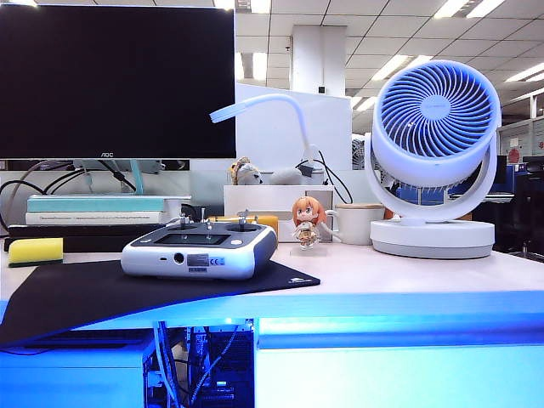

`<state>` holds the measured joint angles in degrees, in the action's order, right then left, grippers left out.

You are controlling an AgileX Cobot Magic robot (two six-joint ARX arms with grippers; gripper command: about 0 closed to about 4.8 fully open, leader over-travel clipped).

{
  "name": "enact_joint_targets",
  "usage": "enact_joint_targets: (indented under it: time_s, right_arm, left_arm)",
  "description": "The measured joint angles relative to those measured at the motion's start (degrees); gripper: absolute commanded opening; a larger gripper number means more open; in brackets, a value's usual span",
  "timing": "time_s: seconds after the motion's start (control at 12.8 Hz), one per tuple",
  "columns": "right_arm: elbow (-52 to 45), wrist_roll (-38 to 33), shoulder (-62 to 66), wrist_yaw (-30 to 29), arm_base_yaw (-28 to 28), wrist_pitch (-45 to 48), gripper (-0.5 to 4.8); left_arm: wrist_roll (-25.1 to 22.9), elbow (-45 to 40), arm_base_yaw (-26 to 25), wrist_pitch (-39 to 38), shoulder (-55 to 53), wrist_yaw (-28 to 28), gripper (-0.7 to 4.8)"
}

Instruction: Open the drawer, place the cleaning sponge inside, then close the drawer.

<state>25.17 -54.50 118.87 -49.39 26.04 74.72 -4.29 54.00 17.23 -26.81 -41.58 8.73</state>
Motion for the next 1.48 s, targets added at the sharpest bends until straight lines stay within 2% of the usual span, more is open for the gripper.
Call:
enact_joint_targets:
  time_s: [0.16,0.39,0.78,1.09,1.48]
  right_arm:
    - [0.8,0.1,0.0,-0.5,0.0,-0.7,4.79]
    - [3.8,-0.4,0.3,-5.3,0.2,-4.3,4.79]
    - [3.9,-0.1,0.3,-5.4,0.2,-5.2,4.79]
    - [2.8,0.3,0.3,-8.7,6.0,-2.2,4.79]
    - [2.9,1.7,4.6,-10.1,7.1,-0.4,4.79]
  left_arm:
    - [0.0,0.0,0.0,0.0,0.0,0.0,-0.05]
    - [0.0,0.0,0.0,0.0,0.0,0.0,-0.05]
    - [0.0,0.0,0.0,0.0,0.0,0.0,-0.05]
    - [0.0,0.0,0.0,0.0,0.0,0.0,-0.05]
    - [0.0,0.0,0.0,0.0,0.0,0.0,-0.05]
